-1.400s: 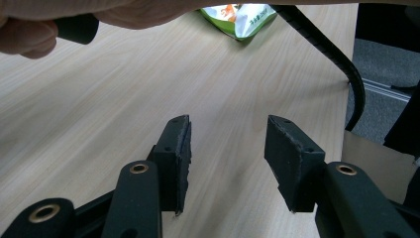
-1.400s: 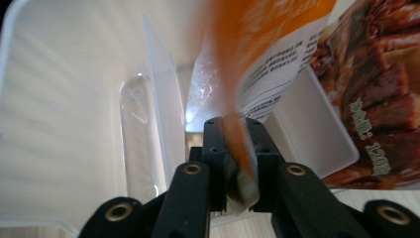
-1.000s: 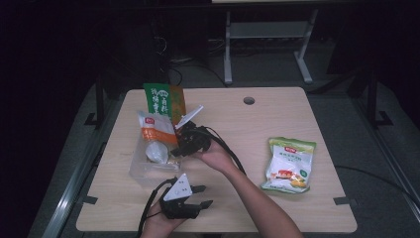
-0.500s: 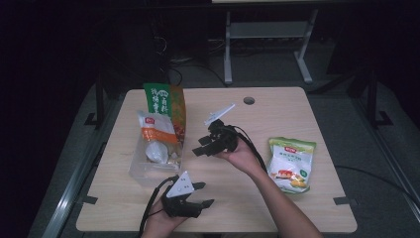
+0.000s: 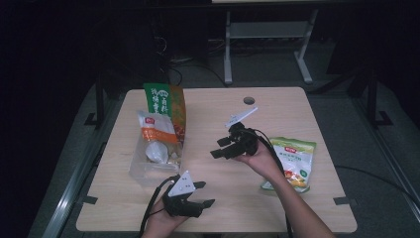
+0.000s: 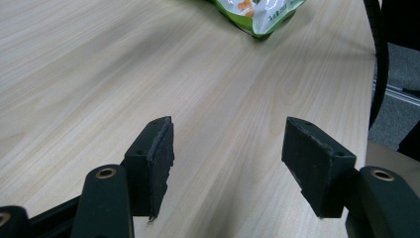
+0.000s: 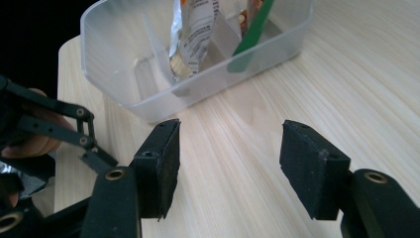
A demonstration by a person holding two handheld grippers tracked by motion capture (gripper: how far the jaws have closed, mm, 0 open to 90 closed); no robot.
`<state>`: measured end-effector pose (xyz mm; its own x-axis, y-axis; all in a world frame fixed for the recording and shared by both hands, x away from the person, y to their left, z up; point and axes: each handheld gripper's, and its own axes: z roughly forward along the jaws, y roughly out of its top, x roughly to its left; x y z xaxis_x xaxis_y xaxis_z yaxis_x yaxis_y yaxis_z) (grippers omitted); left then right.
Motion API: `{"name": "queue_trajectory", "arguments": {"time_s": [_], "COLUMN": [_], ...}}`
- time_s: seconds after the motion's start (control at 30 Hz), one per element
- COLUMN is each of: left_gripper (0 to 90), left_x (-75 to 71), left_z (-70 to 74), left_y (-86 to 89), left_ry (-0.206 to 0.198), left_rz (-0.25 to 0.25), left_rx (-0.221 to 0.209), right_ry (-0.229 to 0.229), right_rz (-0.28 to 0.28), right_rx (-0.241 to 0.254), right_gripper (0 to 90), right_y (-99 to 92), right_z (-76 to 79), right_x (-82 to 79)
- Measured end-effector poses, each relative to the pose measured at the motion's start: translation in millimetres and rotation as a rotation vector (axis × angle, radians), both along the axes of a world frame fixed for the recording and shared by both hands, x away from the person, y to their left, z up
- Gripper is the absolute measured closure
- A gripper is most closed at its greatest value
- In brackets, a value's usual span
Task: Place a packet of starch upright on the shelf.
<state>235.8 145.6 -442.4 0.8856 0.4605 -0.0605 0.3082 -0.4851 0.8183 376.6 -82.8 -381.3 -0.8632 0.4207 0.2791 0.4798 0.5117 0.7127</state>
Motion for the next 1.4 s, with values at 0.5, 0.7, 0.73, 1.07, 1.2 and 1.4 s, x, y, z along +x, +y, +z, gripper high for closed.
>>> {"name": "queue_trajectory", "arguments": {"time_s": [0.5, 0.7, 0.73, 1.07, 1.2, 1.4], "left_gripper": [34.7, 34.5, 34.6, 34.6, 34.6, 34.6], "left_x": [0.1, 0.9, 0.9, 0.8, 1.0, 1.4], "left_z": [-1.5, -2.2, -2.2, -0.8, -0.5, -0.1], "left_y": [-3.0, -3.1, -3.1, -1.8, -1.4, -1.0], "left_ry": [0.006, 0.004, 0.003, -0.001, -0.003, 0.0], "left_rz": [-0.011, -0.012, -0.012, -0.002, -0.001, -0.003], "left_rx": [0.009, 0.017, 0.016, 0.005, 0.007, 0.005], "right_ry": [0.032, 0.038, 0.042, 0.033, 0.031, 0.033], "right_rz": [-0.077, -0.102, -0.109, -0.193, -0.216, -0.261], "right_rx": [0.005, 0.01, 0.007, -0.009, -0.022, -0.057], "right_gripper": [36.0, 35.8, 35.8, 35.5, 35.4, 36.8], "right_y": [-45.9, -62.1, -65.9, -111.5, -122.7, -146.8], "right_z": [-11.7, -14.2, -14.4, -17.4, -18.4, -21.2], "right_x": [-11.0, -15.8, -16.9, -31.4, -34.9, -41.7]}}
